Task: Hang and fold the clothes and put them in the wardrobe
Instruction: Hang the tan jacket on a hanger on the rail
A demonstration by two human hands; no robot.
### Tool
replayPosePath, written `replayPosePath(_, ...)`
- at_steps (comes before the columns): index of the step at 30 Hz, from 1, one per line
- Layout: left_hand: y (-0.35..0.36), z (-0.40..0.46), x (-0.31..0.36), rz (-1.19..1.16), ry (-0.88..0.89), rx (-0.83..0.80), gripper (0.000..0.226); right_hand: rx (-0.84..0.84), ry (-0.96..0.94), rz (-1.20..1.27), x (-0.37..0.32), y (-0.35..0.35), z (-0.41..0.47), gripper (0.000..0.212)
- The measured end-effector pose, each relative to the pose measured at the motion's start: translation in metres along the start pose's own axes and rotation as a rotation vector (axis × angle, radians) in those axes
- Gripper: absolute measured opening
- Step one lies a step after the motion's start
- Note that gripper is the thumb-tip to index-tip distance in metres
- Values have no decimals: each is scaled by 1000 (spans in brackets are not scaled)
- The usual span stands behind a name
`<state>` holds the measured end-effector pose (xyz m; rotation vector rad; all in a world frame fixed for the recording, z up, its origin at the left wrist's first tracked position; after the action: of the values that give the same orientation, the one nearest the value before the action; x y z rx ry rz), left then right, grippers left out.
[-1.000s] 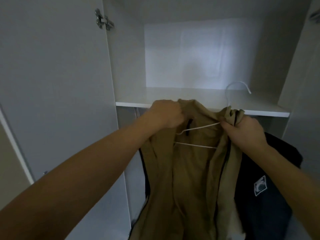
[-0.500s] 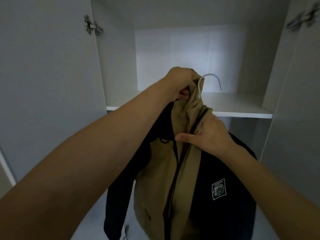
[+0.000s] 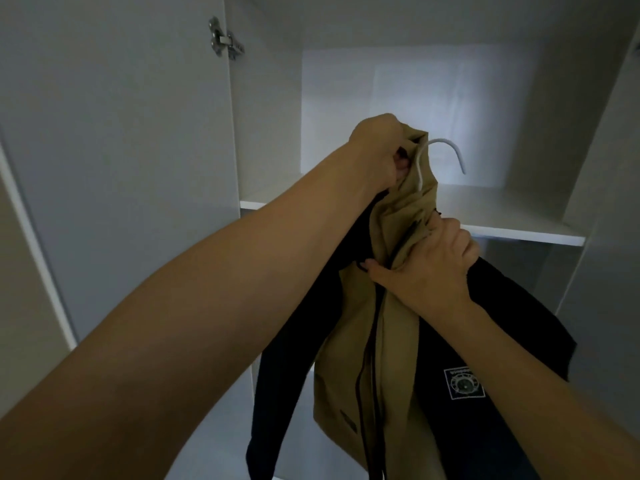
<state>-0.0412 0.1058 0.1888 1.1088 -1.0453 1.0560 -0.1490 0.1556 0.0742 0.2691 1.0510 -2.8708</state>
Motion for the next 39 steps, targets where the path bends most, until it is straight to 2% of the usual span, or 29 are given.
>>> replayPosePath(3, 3, 0, -1, -91, -42, -50, 24, -25, -31, 264, 17, 0, 10, 55)
replayPosePath(5, -5, 1, -2, -65, 0, -63, 16, -66, 65, 433, 36, 2, 17, 33)
replayPosePath(6, -13, -1, -7, -5, 71, -49, 13, -68, 136, 469, 47, 2, 20, 29)
replayPosePath(8, -33, -17, -33, 156, 362, 71, 9, -52, 254, 517, 63, 3, 24, 25)
replayPosePath(9, -40, -36, -59, 227, 525, 134, 10, -46, 298, 533, 68, 3, 26, 23)
replayPosePath(10, -42, -56, -96, 299, 602, 131, 19, -46, 335, 545, 71, 3, 28, 22)
replayPosePath(11, -36, -72, -140, 388, 584, 54, 35, -47, 365, 564, 71, 4, 30, 20)
replayPosePath(13, -20, -92, -230, 539, 384, -158, 70, -46, 408, 628, 69, 4, 31, 14)
replayPosePath(14, -17, -95, -266, 541, 286, -202, 75, -38, 425, 649, 68, 4, 31, 13)
replayPosePath(16, -24, -90, -315, 476, 121, -200, 56, -10, 463, 663, 69, 0, 31, 12)
replayPosePath(18, -40, -78, -346, 592, 0, -206, 24, 29, 486, 677, 76, -3, 28, 15)
replayPosePath(19, -51, -72, -358, 647, -56, -205, 18, 49, 483, 679, 79, -6, 25, 17)
replayPosePath(21, -73, -61, -373, 652, -133, -168, 32, 68, 461, 650, 86, -7, 17, 18)
replayPosePath(23, -95, -52, -369, 604, -124, -61, 39, 67, 442, 576, 95, -6, 5, 22)
replayPosePath(25, -116, -45, -354, 506, -54, 107, 23, 43, 464, 546, 109, -3, -11, 44)
replayPosePath(26, -126, -43, -343, 461, 1, 175, 16, 19, 475, 533, 117, -2, -18, 53)
replayPosePath(28, -137, -40, -309, 514, 188, 231, 18, 2, 452, 374, 130, -4, -34, 66)
replayPosePath(30, -128, -39, -271, 672, 382, 165, 14, 66, 439, 274, 139, -12, -53, 78)
replayPosePath(33, -95, -43, -224, 955, 621, 18, 23, 154, 439, 414, 142, -18, -83, 99)
replayPosePath(35, -69, -49, -200, 1094, 757, -96, 25, 48, 394, 500, 139, -13, -96, 102)
replayPosePath(37, -46, -58, -184, 1171, 852, -188, 23, -130, 316, 504, 135, -4, -109, 87)
replayPosePath(39, -25, -67, -174, 1170, 911, -263, 24, -287, 241, 477, 126, 5, -125, 84)
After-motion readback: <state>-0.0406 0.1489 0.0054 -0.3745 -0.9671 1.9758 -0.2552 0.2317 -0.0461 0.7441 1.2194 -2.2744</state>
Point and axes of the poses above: each hand's wrist, its own z-axis towards the middle knuckle, its own y-axis out of the palm, x = y × z, the point moved 7 cm from there along z, towards the middle knuckle, and after that the axes turned 2 degrees about -y, right-handed, at the moved point
